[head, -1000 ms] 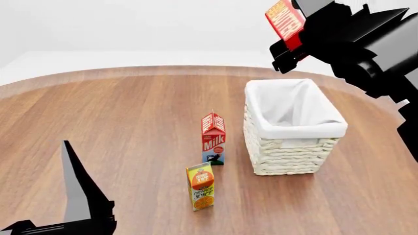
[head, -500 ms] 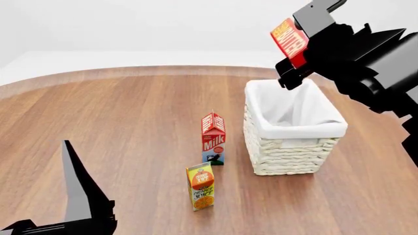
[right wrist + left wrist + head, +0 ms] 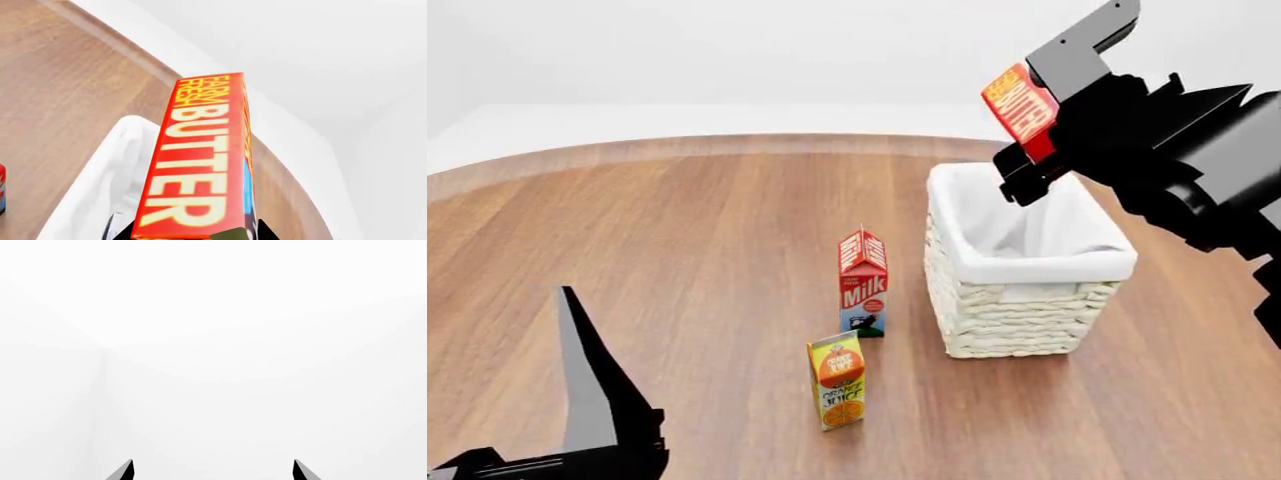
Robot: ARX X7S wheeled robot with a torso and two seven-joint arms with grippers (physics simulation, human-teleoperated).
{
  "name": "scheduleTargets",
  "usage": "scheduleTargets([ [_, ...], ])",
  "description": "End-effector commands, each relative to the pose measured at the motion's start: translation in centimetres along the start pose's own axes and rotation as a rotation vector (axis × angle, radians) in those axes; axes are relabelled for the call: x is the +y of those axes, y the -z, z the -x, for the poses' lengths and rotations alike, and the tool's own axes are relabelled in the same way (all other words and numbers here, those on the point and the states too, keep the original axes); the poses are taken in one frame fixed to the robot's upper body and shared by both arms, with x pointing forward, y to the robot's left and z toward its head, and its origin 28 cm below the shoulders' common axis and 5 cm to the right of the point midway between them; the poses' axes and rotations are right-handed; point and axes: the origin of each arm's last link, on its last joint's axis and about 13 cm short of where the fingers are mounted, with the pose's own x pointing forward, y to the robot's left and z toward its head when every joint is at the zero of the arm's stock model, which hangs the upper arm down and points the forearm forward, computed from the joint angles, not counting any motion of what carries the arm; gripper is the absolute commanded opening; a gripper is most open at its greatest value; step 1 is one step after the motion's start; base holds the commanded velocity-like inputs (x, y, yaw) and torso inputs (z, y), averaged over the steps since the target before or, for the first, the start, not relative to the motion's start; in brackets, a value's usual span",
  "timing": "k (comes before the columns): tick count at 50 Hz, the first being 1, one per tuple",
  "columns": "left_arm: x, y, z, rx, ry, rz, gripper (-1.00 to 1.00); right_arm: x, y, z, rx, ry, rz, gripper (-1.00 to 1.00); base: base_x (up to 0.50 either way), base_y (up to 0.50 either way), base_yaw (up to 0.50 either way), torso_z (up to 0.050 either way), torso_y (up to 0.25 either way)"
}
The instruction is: Pick up the cream cheese box and the butter, and put them in the basket.
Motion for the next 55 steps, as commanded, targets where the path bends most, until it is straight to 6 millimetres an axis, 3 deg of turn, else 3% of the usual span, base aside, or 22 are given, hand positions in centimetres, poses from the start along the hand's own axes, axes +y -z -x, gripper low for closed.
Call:
scheduleTargets([
  [1, 0.1, -0.2, -0.1, -0.036, -0.006, -0.008, 1.00, -0.8, -0.9, 0.4, -0.053, 0.061, 0.031, -1.00, 0.00, 0.00, 0.00, 0.000, 0.000],
  [22, 0.1, -0.2, -0.1, -0.035, -0.003, -0.009, 1.00, -0.2, 0.3, 0.0, -0.019, 0.045, 0.038, -1.00, 0.00, 0.00, 0.00, 0.000, 0.001],
  [28, 0.1, -0.2, -0.1, -0.034, -0.001, -0.010, 1.00, 0.0, -0.1, 0.0, -0.044, 0.022, -0.046, -1.00, 0.00, 0.00, 0.00, 0.000, 0.002],
  [55, 0.0, -0.1, -0.1, -0.029, 0.004, -0.009, 1.00, 1.6, 2.0, -1.2, -0.003, -0.004, -0.097, -1.00, 0.00, 0.00, 0.00, 0.000, 0.001],
])
